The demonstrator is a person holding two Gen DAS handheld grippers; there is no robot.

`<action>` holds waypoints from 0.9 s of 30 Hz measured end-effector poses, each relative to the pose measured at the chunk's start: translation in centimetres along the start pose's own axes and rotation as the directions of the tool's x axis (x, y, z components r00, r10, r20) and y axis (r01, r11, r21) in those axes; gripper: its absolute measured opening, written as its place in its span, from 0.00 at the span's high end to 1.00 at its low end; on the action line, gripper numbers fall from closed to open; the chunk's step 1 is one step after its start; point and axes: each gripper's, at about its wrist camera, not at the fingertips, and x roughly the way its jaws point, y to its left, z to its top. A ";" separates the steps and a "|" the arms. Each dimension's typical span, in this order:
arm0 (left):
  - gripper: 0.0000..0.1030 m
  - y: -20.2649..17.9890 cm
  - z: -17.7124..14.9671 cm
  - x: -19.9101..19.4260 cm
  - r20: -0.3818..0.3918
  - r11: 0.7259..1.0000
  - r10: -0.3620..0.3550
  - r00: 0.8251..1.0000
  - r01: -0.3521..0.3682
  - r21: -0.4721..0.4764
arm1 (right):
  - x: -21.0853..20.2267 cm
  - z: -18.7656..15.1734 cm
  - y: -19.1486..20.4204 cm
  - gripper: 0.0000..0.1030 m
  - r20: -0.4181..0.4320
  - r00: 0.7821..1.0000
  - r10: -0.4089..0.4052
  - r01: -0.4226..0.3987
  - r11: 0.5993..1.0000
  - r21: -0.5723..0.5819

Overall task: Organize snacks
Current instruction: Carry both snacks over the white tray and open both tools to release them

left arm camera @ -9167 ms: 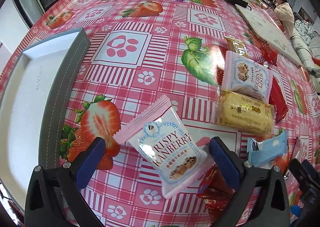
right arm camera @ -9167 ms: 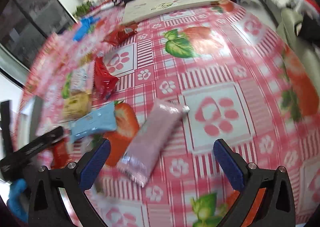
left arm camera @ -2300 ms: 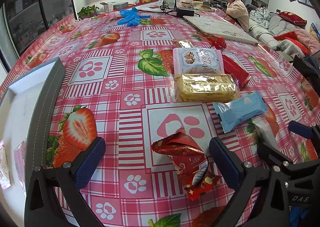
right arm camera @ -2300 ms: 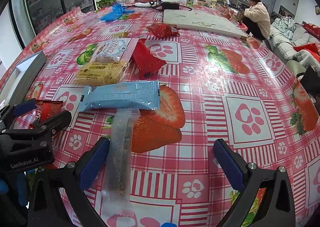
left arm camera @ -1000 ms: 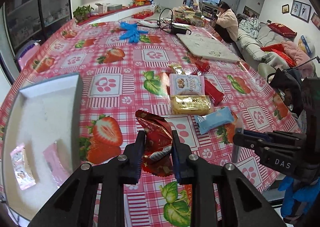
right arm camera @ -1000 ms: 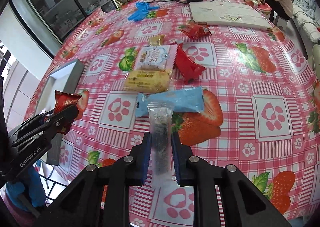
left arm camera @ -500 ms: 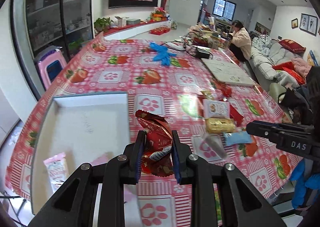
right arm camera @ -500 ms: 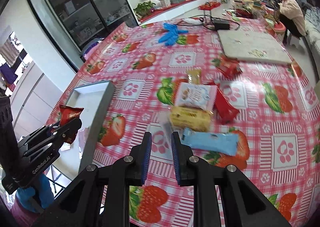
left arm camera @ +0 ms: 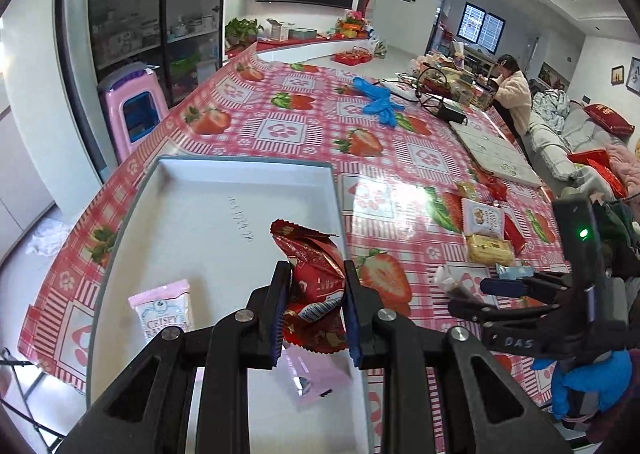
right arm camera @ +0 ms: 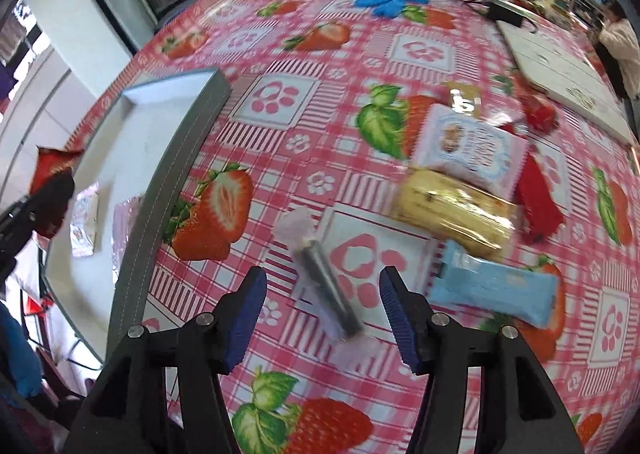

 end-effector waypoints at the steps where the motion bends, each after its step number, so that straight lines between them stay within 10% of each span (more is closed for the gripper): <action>1: 0.74 0.4 0.0 -0.1 0.000 1.000 0.003 1.000 -0.003 -0.004 | 0.6 0.1 0.5 0.42 -0.012 1.000 -0.015 0.015 1.000 -0.021; 5: 0.74 2.1 0.2 0.3 -0.010 1.000 0.019 1.000 -0.019 -0.016 | 1.9 0.0 1.8 0.82 -0.037 0.995 -0.094 0.091 0.993 -0.075; 27: 0.73 8.3 -0.4 3.6 -0.115 0.992 0.084 0.990 -0.094 -0.089 | -0.9 7.5 14.3 0.82 0.034 0.957 0.287 -0.279 0.948 -0.152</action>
